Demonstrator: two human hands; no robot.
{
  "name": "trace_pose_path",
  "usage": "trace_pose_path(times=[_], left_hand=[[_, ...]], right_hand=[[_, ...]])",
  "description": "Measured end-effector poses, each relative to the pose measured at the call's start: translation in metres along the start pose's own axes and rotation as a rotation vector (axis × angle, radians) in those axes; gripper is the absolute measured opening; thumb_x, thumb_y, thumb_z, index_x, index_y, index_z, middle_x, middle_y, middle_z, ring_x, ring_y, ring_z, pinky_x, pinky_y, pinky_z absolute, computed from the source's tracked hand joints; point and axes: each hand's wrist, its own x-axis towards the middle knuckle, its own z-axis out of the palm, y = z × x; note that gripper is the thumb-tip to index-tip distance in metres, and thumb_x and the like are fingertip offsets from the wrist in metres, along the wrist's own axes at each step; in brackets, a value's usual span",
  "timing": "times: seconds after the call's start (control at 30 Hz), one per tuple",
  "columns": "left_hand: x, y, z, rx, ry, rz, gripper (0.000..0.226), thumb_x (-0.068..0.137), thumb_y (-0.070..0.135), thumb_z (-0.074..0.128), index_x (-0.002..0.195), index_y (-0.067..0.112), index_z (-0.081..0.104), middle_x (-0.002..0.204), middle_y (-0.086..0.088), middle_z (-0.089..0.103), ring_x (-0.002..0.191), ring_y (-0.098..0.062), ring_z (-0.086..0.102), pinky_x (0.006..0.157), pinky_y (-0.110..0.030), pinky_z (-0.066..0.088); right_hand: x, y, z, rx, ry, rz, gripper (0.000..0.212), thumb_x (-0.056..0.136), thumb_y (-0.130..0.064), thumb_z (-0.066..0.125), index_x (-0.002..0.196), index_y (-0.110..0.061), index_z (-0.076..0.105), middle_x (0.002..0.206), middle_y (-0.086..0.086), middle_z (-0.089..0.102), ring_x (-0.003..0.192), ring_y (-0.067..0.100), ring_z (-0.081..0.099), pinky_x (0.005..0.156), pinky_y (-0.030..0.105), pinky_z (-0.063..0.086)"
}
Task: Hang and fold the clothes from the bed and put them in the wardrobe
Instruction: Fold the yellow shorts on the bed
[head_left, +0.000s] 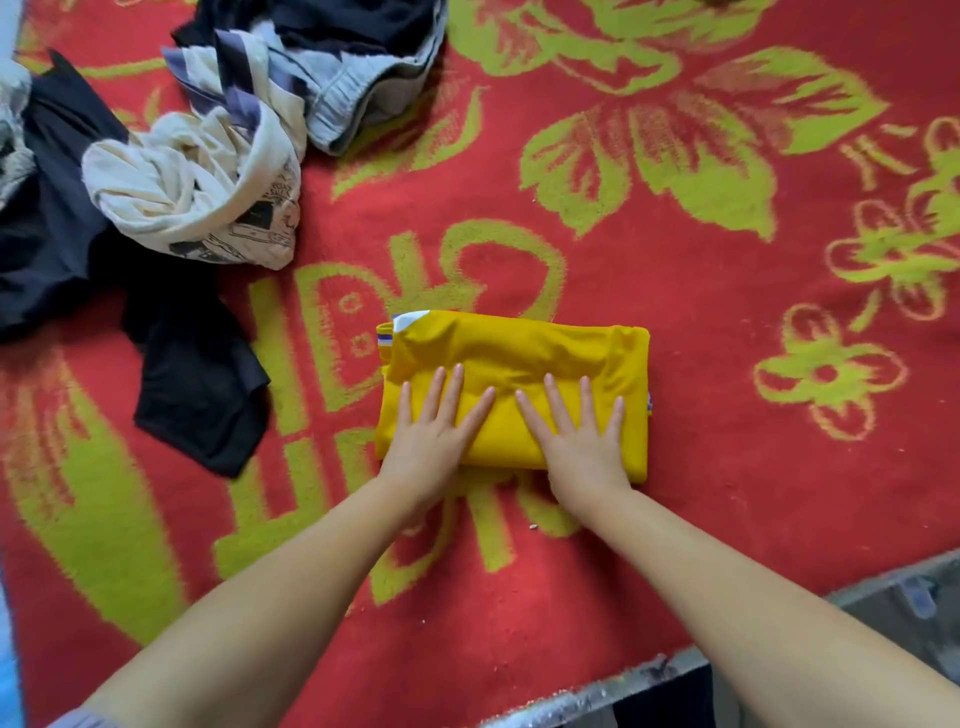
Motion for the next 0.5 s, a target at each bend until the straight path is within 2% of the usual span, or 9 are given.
trace_pose_path(times=[0.07,0.13,0.23,0.4,0.5], left_hand=[[0.006,-0.001,-0.009,0.001,-0.037,-0.005,0.088,0.096,0.012,0.044,0.145,0.033,-0.027,0.157,-0.017,-0.019,0.146,-0.036,-0.010,0.113,-0.058,0.007],[0.006,-0.003,-0.024,-0.049,-0.100,-0.012,0.081,0.095,0.006,0.043,0.151,0.031,-0.010,0.160,-0.015,-0.007,0.147,-0.036,0.000,0.115,-0.053,0.013],[0.001,-0.006,-0.060,-0.124,-0.109,-0.032,0.077,0.094,0.001,0.044,0.153,0.030,0.003,0.160,-0.011,0.005,0.146,-0.034,0.012,0.115,-0.048,0.022],[-0.026,-0.020,-0.144,-0.159,-0.029,-0.082,0.076,0.093,-0.001,0.045,0.153,0.029,0.009,0.159,-0.010,0.014,0.143,-0.035,0.022,0.111,-0.046,0.030],[-0.066,-0.031,-0.187,-0.127,0.017,-0.123,0.075,0.092,-0.001,0.043,0.153,0.027,0.010,0.158,-0.012,0.017,0.141,-0.036,0.024,0.109,-0.047,0.031]], right_hand=[[0.010,0.002,-0.012,0.002,-0.045,-0.009,0.084,0.096,-0.016,0.045,0.149,-0.040,-0.015,0.161,0.002,-0.011,0.145,0.044,-0.003,0.108,0.069,0.008],[0.011,0.006,-0.030,0.043,-0.087,-0.025,0.071,0.097,-0.010,0.039,0.152,-0.038,0.003,0.162,0.001,0.006,0.144,0.040,0.015,0.110,0.059,0.024],[0.006,0.015,-0.070,0.115,-0.066,-0.055,0.065,0.097,-0.004,0.037,0.151,-0.035,0.020,0.157,0.001,0.025,0.137,0.034,0.032,0.102,0.046,0.041],[-0.016,0.018,-0.158,0.093,-0.006,-0.157,0.070,0.093,-0.002,0.047,0.151,-0.033,0.023,0.154,0.004,0.030,0.134,0.032,0.037,0.094,0.041,0.044],[-0.036,0.005,-0.207,0.027,0.015,-0.255,0.073,0.093,-0.006,0.053,0.152,-0.033,0.019,0.154,0.004,0.029,0.135,0.032,0.036,0.096,0.042,0.045]])
